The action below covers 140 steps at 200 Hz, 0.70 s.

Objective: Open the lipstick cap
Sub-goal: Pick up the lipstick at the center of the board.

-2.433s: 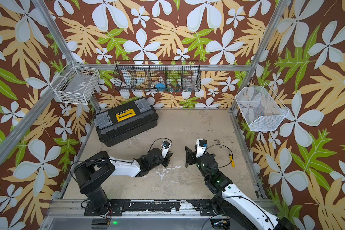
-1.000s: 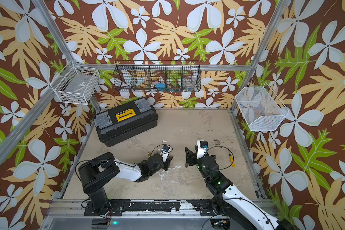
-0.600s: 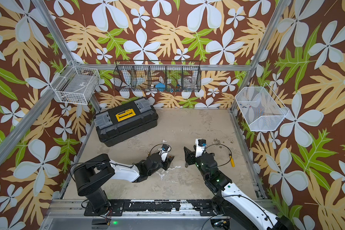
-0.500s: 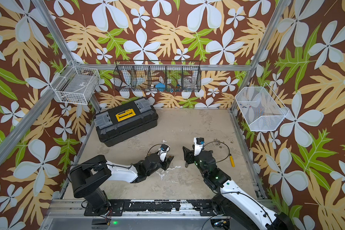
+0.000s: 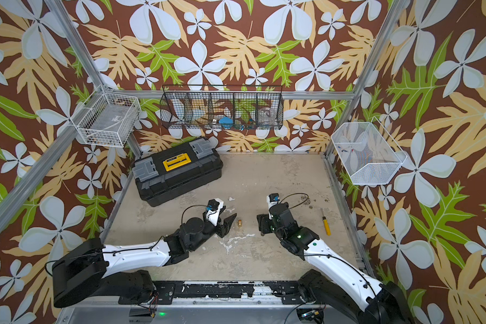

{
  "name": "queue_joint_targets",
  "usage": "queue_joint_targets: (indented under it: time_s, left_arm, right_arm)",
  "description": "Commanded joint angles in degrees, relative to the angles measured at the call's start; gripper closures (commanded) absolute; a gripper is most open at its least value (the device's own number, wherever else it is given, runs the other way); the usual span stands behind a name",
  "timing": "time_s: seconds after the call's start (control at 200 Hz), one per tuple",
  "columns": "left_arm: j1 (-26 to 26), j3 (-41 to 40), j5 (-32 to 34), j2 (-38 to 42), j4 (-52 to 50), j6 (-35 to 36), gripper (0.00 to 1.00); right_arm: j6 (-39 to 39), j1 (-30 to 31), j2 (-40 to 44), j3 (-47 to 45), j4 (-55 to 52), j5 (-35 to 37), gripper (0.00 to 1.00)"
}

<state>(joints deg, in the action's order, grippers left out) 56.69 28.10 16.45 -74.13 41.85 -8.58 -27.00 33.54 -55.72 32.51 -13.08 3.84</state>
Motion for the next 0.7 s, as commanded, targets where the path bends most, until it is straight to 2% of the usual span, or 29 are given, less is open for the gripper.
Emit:
queue_joint_targets:
  time_s: [0.0, 0.185, 0.345, 0.696]
  left_arm:
    - [0.0, -0.4, 1.2, 2.4, 0.4, 2.4, 0.38]
    - [0.0, -1.2, 1.7, 4.1, 1.1, 3.3, 0.35]
    - [0.0, -3.2, 4.5, 4.7, 3.1, 2.3, 0.35]
    - [0.0, -4.4, 5.3, 5.3, 4.3, 2.5, 0.35]
  right_arm:
    - [-0.1, 0.0, -1.3, -0.3, -3.7, -2.1, 0.38]
    - [0.6, 0.1, -4.2, 0.3, -3.6, -5.2, 0.43]
    - [0.6, 0.1, -6.7, 0.7, -4.2, -4.5, 0.46]
    - [0.9, 0.1, -9.2, 0.1, -3.8, -5.1, 0.57]
